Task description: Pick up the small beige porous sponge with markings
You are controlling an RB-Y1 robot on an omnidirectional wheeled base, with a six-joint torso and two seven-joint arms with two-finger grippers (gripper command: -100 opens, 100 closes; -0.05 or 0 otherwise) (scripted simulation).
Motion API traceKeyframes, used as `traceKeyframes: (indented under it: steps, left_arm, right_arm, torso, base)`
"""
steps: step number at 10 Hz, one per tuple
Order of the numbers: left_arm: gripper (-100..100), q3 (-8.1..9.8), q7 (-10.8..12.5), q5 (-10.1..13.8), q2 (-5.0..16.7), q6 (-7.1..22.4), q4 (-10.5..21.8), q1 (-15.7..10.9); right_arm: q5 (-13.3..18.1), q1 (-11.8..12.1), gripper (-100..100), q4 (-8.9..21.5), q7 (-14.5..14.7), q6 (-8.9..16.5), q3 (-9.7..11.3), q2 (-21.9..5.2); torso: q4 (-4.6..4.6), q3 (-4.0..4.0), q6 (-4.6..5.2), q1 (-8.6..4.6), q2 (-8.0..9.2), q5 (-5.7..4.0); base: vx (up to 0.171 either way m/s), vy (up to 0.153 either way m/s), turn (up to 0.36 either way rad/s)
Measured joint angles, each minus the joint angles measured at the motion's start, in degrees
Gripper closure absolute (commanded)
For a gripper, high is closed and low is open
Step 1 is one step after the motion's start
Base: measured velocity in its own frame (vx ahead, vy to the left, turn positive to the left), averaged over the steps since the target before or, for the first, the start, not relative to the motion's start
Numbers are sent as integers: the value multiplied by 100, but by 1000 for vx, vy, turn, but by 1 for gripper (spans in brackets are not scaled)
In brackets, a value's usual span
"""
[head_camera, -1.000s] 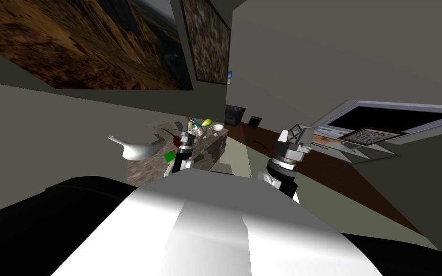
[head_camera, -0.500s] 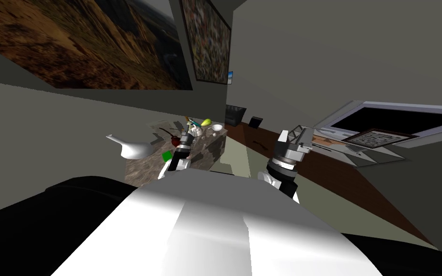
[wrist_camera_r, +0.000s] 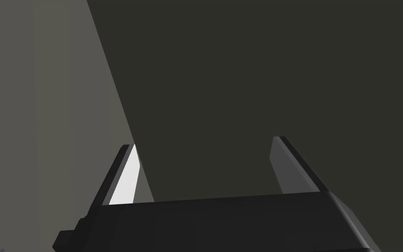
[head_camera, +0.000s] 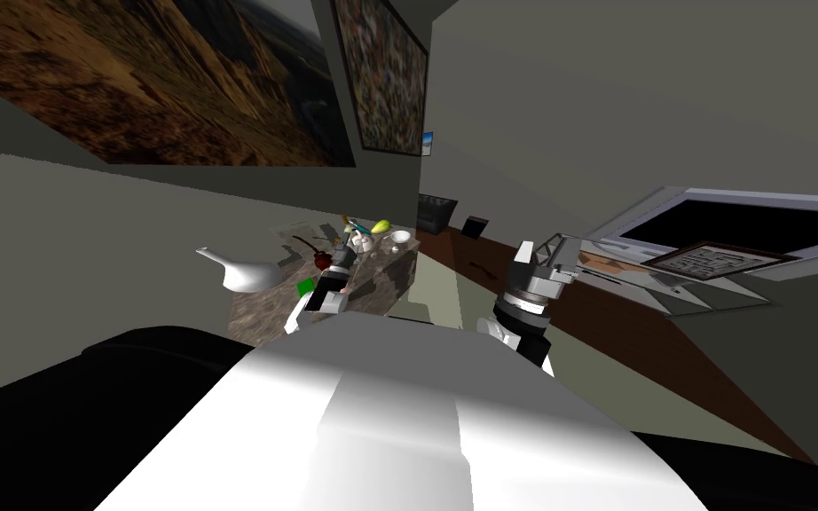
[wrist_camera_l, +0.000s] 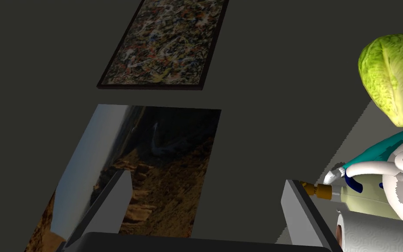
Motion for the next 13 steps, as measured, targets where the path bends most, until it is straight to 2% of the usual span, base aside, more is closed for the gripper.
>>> traceKeyframes:
  steps: [8, 13]
  left_arm:
    - [-100, 276, -78, 315, 394, 1240, 35, -68]
    - [-100, 505, -54, 613, 691, 1964, 31, -40]
  right_arm:
    - [0, 0, 0, 0, 0, 0, 0, 0]
    - [0, 0, 0, 0, 0, 0, 0, 0]
  torso:
    - [-1, -2, 1, 0, -4, 0]
    - [-2, -4, 1, 2, -7, 0]
  base:
    - [29, -66, 43]
    - [38, -55, 43]
